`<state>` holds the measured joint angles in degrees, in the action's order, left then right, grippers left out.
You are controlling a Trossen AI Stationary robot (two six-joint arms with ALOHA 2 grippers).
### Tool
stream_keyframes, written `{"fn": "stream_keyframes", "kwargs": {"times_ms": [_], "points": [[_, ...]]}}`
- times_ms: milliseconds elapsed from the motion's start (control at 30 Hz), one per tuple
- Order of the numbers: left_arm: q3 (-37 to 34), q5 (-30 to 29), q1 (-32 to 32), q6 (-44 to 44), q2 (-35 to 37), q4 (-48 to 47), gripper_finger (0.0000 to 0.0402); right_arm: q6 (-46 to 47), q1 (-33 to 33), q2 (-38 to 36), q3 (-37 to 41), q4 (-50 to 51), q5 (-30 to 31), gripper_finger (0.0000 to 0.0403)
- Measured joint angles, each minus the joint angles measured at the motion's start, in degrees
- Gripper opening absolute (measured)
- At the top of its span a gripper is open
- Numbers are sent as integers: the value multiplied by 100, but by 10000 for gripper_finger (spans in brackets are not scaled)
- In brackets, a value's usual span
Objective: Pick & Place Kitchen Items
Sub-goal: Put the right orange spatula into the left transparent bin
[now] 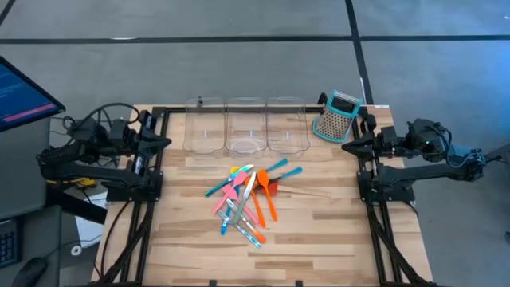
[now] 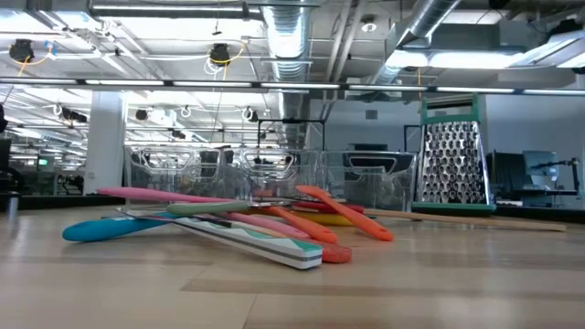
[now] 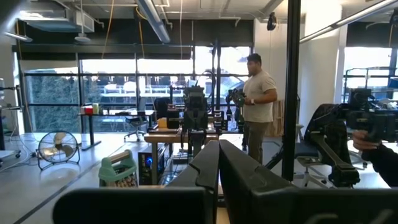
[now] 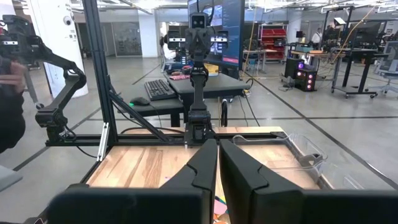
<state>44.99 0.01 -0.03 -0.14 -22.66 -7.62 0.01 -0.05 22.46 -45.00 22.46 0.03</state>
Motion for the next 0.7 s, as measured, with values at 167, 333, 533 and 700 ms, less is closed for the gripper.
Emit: {"fn": "stream_keyframes", "kwargs": {"times_ms": [167,333,533,700], "points": [[0,0,0,-12,-1,28,3,0,0,-1,-1,0,0,17],[-2,-1,0,-13,-1,72,3,0,0,1,1,44,0,17],[0,0,0,-13,-3,101,3,0,0,-1,-2,46,0,17],[-1,0,0,-15,-1,155,3,0,0,-1,1,46,0,17]]}}
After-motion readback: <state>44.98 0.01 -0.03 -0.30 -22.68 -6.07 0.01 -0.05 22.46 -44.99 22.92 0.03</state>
